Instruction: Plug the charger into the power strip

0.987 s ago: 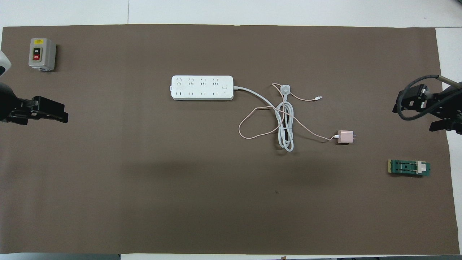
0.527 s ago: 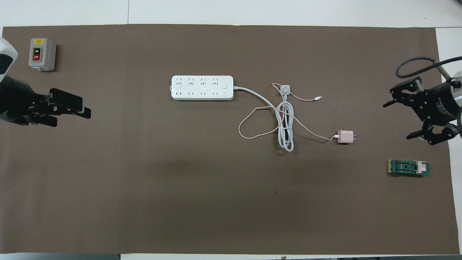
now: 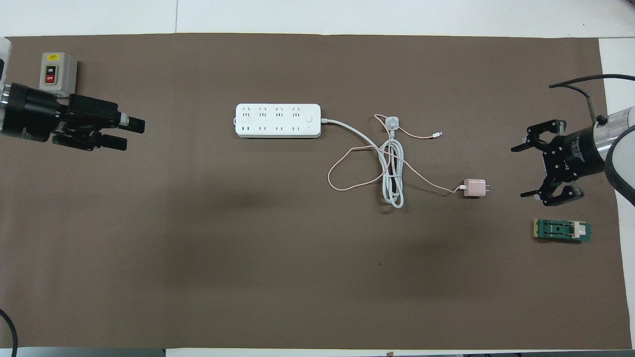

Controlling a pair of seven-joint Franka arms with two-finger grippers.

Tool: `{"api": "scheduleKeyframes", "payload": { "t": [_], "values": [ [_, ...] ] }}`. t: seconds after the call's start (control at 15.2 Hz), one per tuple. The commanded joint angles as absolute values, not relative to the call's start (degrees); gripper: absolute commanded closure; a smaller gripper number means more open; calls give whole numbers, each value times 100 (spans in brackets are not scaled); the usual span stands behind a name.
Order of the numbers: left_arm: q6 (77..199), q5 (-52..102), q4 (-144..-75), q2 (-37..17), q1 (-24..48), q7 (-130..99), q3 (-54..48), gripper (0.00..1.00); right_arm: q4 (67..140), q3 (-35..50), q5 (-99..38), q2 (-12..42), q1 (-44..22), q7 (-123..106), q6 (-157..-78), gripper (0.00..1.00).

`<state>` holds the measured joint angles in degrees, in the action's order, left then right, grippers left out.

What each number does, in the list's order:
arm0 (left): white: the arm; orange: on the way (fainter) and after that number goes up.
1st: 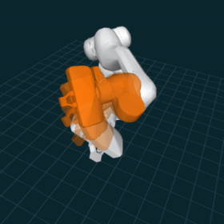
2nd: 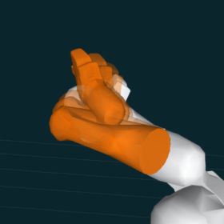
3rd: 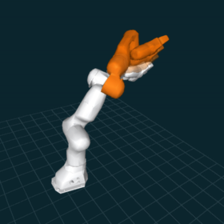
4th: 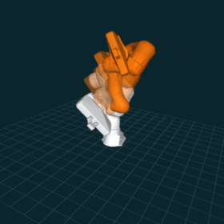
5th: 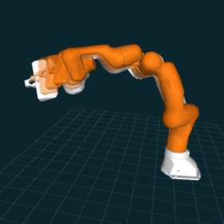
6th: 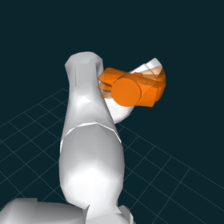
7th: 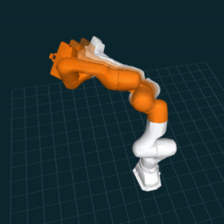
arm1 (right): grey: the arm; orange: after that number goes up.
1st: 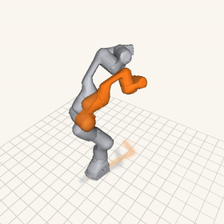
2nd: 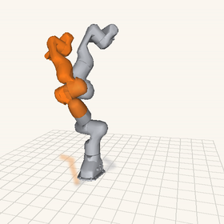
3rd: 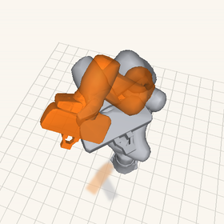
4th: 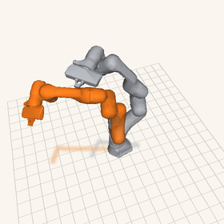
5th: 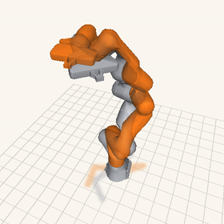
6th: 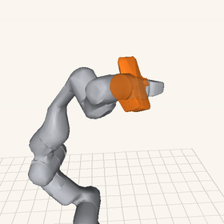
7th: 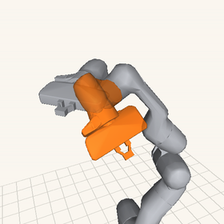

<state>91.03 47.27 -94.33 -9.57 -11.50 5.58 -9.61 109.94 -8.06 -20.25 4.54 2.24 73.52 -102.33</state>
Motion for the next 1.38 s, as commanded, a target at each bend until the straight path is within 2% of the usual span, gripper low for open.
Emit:
{"api": "scheduleKeyframes", "payload": {
  "t": [0.0, 0.13, 0.39, 0.86, 1.32],
  "values": [
    [9570, 6103, -10193, -721, -959, 921, -976, 0, 11424, -747, -2259, 501, 413, 7226, -10650, 0],
    [9799, 6782, -10571, -660, -748, 1097, -984, 0, 11820, -747, -2424, 440, 413, 6866, -10968, 0],
    [9966, 7706, -11116, -537, -449, 1590, -976, 0, 12128, -747, -2821, 439, 439, 5794, -11074, 0],
    [10169, 8998, -12207, -580, -71, 3583, -976, 0, 11980, -747, -3287, 1212, 431, 5186, -11434, 0],
    [10195, 9605, -12884, -597, 176, 4604, -976, 0, 12269, -747, -3375, 1310, 413, 4887, -11821, 0]
  ]
}}
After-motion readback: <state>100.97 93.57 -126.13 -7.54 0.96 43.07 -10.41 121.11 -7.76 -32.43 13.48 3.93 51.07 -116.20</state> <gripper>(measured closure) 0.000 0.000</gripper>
